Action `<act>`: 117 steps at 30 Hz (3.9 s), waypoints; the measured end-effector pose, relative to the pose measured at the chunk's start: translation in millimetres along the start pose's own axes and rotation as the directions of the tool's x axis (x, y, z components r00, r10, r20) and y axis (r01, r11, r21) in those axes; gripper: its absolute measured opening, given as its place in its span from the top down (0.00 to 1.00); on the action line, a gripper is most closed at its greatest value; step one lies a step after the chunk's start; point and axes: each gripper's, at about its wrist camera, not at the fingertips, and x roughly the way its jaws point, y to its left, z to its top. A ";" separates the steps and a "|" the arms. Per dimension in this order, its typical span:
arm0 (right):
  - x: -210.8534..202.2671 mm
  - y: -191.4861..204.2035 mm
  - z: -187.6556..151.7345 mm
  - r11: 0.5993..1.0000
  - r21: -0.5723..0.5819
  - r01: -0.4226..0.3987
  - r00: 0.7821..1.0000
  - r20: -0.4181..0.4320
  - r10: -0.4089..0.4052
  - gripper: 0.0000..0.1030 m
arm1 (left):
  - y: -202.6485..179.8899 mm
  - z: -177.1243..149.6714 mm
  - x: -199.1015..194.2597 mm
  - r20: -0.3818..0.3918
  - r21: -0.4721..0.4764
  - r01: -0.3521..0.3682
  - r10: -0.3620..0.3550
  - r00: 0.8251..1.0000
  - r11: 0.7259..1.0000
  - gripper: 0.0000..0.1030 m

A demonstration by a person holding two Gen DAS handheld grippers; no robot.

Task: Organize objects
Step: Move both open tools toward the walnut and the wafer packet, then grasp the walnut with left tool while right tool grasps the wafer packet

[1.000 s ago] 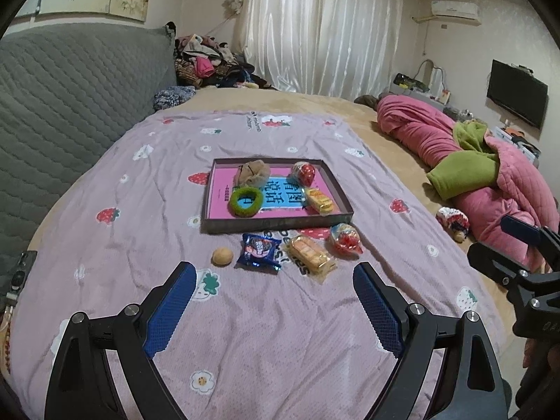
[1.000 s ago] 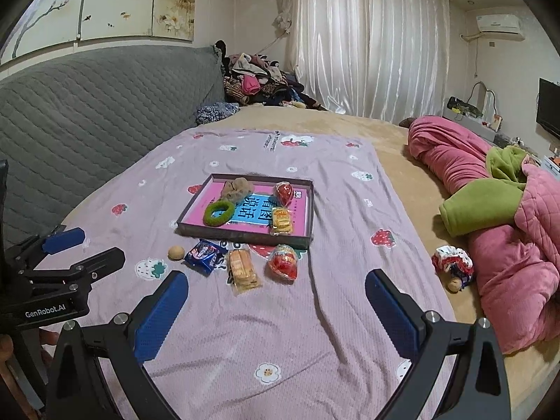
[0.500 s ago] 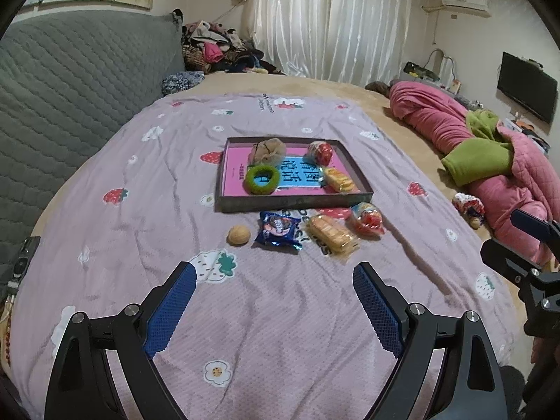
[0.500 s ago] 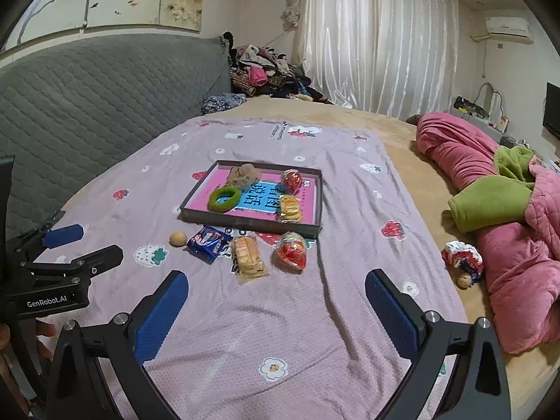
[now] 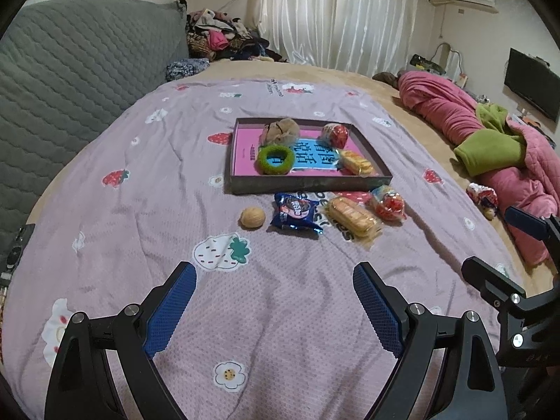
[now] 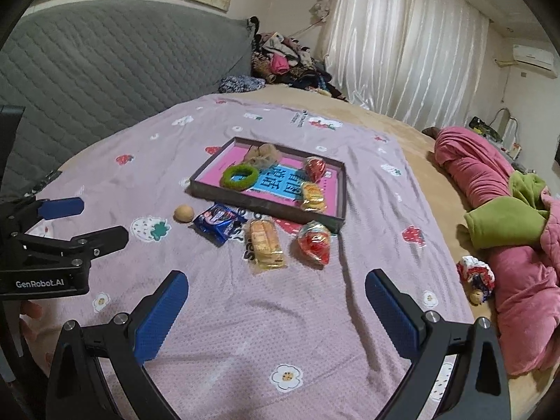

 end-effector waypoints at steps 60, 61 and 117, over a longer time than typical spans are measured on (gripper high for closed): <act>100.5 20.2 6.1 0.995 -0.065 -0.070 0.993 -0.105 0.063 0.01 | 22.0 11.8 89.2 -0.059 0.006 0.005 -0.005 0.998 1.000 0.11; 104.7 21.3 7.6 0.995 -0.068 -0.069 0.992 -0.114 0.061 0.01 | 22.3 13.9 92.0 -0.058 0.006 0.007 -0.007 0.998 1.000 0.11; 218.5 6.6 19.9 0.988 0.006 -0.155 0.944 -0.295 0.150 0.62 | 36.9 44.4 210.8 -0.191 -0.050 0.090 -0.098 0.977 0.995 0.66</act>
